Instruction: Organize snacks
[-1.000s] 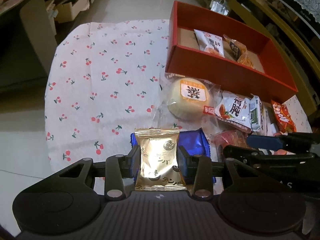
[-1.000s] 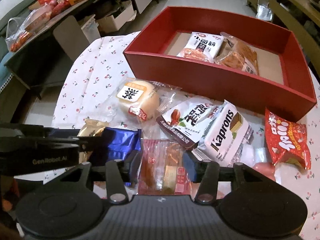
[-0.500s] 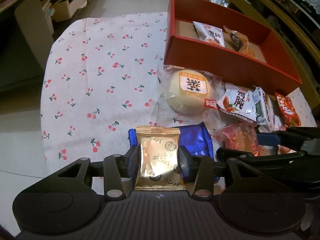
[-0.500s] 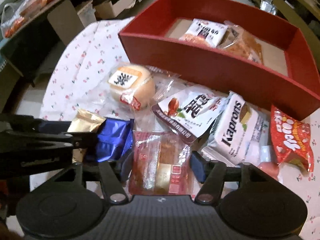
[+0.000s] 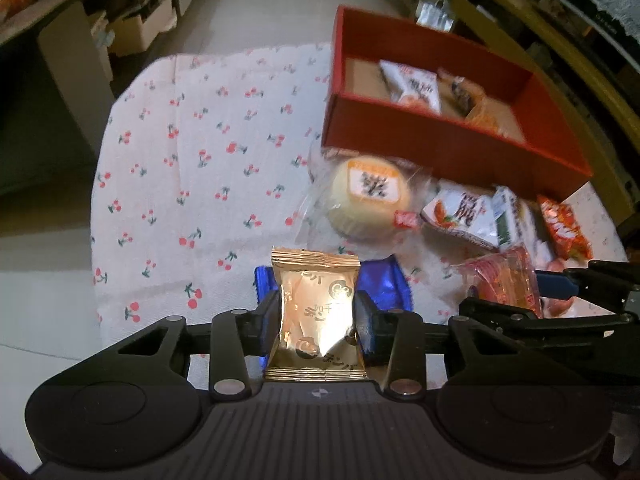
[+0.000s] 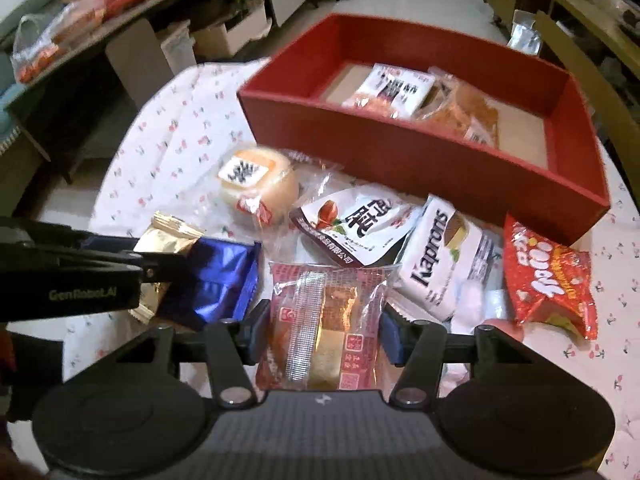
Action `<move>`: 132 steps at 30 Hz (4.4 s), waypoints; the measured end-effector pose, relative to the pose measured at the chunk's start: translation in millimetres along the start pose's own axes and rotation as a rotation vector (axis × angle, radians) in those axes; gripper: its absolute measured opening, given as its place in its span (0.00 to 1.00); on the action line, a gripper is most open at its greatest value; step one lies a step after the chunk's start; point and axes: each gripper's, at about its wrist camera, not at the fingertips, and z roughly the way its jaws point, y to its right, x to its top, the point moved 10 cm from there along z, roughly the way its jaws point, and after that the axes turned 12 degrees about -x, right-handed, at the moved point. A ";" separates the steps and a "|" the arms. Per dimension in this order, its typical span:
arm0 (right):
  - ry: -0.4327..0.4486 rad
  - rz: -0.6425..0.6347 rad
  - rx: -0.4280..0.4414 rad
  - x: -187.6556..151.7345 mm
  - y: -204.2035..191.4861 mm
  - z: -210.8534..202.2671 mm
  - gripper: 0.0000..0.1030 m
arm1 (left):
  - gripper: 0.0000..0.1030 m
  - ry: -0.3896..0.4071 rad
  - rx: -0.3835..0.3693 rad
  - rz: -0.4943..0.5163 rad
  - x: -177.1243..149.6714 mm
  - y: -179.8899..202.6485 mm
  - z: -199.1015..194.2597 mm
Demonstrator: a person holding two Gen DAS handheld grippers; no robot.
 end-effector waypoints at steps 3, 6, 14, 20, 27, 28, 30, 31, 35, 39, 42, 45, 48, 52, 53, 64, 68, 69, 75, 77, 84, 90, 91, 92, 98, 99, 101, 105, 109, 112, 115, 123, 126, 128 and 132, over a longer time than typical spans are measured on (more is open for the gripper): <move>0.026 0.029 0.017 5.3 3.5 -11.0 0.61 | 0.46 0.010 -0.024 -0.001 1.8 7.5 -3.3; 0.050 0.052 0.036 8.5 5.9 -21.7 0.60 | 0.46 0.016 -0.037 0.010 4.7 15.4 -4.0; 0.082 0.101 0.057 11.4 17.5 -36.6 0.60 | 0.46 0.039 -0.089 0.030 14.3 34.1 -8.3; 0.134 0.167 0.061 26.4 35.2 -50.2 0.60 | 0.46 0.071 -0.116 0.056 31.9 52.1 -10.9; 0.178 0.236 0.031 51.3 63.0 -53.0 0.60 | 0.46 0.112 -0.135 0.099 64.4 79.3 -5.1; 0.183 0.244 0.026 55.3 66.3 -52.7 0.60 | 0.46 0.117 -0.137 0.105 68.8 82.7 -4.0; 0.195 0.259 0.015 63.6 74.0 -52.3 0.60 | 0.46 0.131 -0.124 0.118 78.7 87.1 -1.4; 0.201 0.267 0.011 67.3 77.4 -52.0 0.60 | 0.46 0.136 -0.122 0.120 82.9 88.4 0.4; 0.215 0.303 0.000 83.3 90.2 -48.1 0.60 | 0.46 0.143 -0.122 0.119 103.6 92.8 10.4; 0.229 0.322 -0.023 100.0 102.3 -40.3 0.60 | 0.46 0.149 -0.115 0.123 119.9 95.7 20.4; 0.225 0.336 -0.033 109.6 109.5 -30.3 0.60 | 0.46 0.149 -0.106 0.120 129.9 95.8 29.1; 0.224 0.344 -0.048 118.1 115.5 -21.1 0.60 | 0.46 0.148 -0.100 0.114 139.8 96.1 37.9; 0.226 0.351 -0.059 125.4 121.8 -13.6 0.60 | 0.46 0.152 -0.092 0.112 147.7 96.1 45.3; 0.217 0.355 -0.073 130.9 126.8 0.3 0.60 | 0.46 0.141 -0.077 0.106 153.6 93.9 58.5; 0.210 0.356 -0.076 131.4 128.0 4.1 0.60 | 0.46 0.135 -0.073 0.105 154.0 92.9 62.6; 0.171 0.347 -0.116 131.1 133.1 35.9 0.60 | 0.47 0.088 -0.034 0.111 148.6 85.8 88.1; 0.150 0.345 -0.119 127.8 132.1 41.9 0.60 | 0.47 0.079 -0.025 0.111 145.8 84.3 91.4; 0.146 0.343 -0.124 127.1 132.0 42.9 0.61 | 0.49 0.078 -0.022 0.111 145.4 83.9 91.6; 0.135 0.351 -0.135 124.5 135.5 45.3 0.61 | 0.58 0.090 -0.025 0.106 146.5 82.3 87.9; 0.140 0.348 -0.144 124.3 136.4 44.7 0.61 | 0.59 0.093 -0.026 0.109 146.6 83.3 86.2; 0.171 0.355 -0.154 128.8 137.3 34.9 0.61 | 0.62 0.110 -0.033 0.119 148.3 85.9 79.2; 0.181 0.355 -0.161 127.3 136.5 27.6 0.61 | 0.62 0.117 -0.036 0.128 145.7 89.0 73.2; 0.186 0.357 -0.162 126.8 136.4 25.5 0.61 | 0.62 0.120 -0.040 0.129 145.0 89.4 71.2; 0.190 0.358 -0.162 126.2 136.4 23.4 0.61 | 0.63 0.122 -0.042 0.130 144.3 89.5 69.1; 0.206 0.353 -0.160 119.9 132.5 7.8 0.61 | 0.64 0.141 -0.047 0.143 137.1 91.5 54.7; 0.208 0.353 -0.159 119.4 131.3 5.8 0.61 | 0.64 0.145 -0.048 0.144 135.5 91.9 52.1; 0.213 0.349 -0.158 116.6 129.0 0.8 0.61 | 0.64 0.150 -0.048 0.151 132.6 93.0 47.6; 0.214 0.344 -0.155 110.2 124.2 -7.5 0.61 | 0.64 0.152 -0.051 0.159 126.1 93.1 40.5; 0.220 0.344 -0.151 104.0 120.1 -15.9 0.61 | 0.65 0.161 -0.055 0.168 119.4 93.9 32.7; 0.224 0.345 -0.144 98.9 117.6 -21.7 0.61 | 0.66 0.166 -0.058 0.173 114.5 94.3 27.3; 0.224 0.342 -0.137 94.1 114.9 -26.0 0.61 | 0.66 0.166 -0.060 0.176 109.4 93.7 23.4; 0.201 0.312 -0.111 76.7 98.8 -33.1 0.61 | 0.70 0.138 -0.059 0.186 85.7 84.1 14.3; 0.193 0.301 -0.096 70.2 91.3 -35.8 0.61 | 0.71 0.122 -0.061 0.184 75.4 78.6 11.0; 0.185 0.297 -0.084 65.1 86.6 -37.5 0.61 | 0.72 0.110 -0.062 0.175 67.7 73.0 8.7; 0.170 0.275 -0.068 55.6 76.6 -40.0 0.61 | 0.73 0.091 -0.054 0.154 60.8 59.5 8.8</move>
